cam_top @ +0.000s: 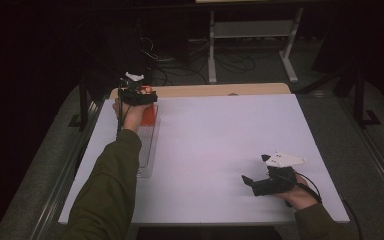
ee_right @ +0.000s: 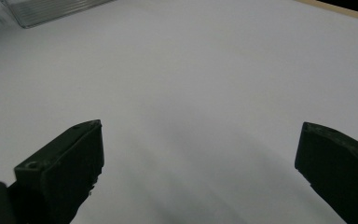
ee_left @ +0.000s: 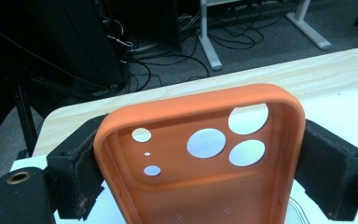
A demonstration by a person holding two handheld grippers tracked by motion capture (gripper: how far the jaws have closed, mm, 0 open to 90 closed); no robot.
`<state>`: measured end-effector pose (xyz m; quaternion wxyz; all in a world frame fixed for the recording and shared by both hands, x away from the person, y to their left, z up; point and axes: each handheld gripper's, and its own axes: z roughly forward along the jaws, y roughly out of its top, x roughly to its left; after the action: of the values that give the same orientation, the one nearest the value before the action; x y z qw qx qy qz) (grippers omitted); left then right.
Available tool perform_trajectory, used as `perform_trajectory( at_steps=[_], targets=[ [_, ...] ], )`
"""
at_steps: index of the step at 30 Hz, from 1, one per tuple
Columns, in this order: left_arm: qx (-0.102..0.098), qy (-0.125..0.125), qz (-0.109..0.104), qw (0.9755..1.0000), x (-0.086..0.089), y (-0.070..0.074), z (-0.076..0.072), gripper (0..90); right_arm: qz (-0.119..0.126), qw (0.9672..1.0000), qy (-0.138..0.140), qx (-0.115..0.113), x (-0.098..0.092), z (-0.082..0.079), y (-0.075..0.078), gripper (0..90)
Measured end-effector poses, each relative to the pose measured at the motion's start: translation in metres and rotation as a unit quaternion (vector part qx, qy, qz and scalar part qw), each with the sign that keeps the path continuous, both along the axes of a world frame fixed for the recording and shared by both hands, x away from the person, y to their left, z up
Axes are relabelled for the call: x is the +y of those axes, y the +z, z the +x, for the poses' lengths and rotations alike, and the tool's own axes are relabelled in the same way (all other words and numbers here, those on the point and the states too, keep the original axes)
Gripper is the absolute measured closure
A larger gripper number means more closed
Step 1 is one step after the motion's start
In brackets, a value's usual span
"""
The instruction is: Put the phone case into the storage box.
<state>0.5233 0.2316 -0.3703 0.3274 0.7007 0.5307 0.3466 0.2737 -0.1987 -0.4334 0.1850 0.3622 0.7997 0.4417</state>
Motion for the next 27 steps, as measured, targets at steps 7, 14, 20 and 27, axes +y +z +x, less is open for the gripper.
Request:
perform_trajectory(
  at_steps=[7, 14, 20, 27],
  targets=[
    [0.001, 0.000, -0.004, 1.0000, 0.001, -0.002, 0.003, 10.9, 0.004, 1.0000, -0.003, 0.004, -0.001, -0.001, 0.000, 0.4],
    [0.013, 0.000, -0.010, 0.9999, 0.002, -0.005, 0.006, 5.2, 0.003, 1.0000, -0.003, 0.004, 0.000, -0.001, 0.000, 0.4],
    [0.005, -0.005, -0.012, 0.9999, 0.003, -0.001, 0.005, 0.8, 0.003, 1.0000, -0.003, 0.004, 0.000, -0.001, 0.000, 0.4],
    [0.000, -0.018, -0.018, 0.9997, 0.005, 0.006, 0.000, 0.0, 0.002, 1.0000, -0.003, 0.005, 0.000, -0.001, 0.000, 0.4]
  ],
)
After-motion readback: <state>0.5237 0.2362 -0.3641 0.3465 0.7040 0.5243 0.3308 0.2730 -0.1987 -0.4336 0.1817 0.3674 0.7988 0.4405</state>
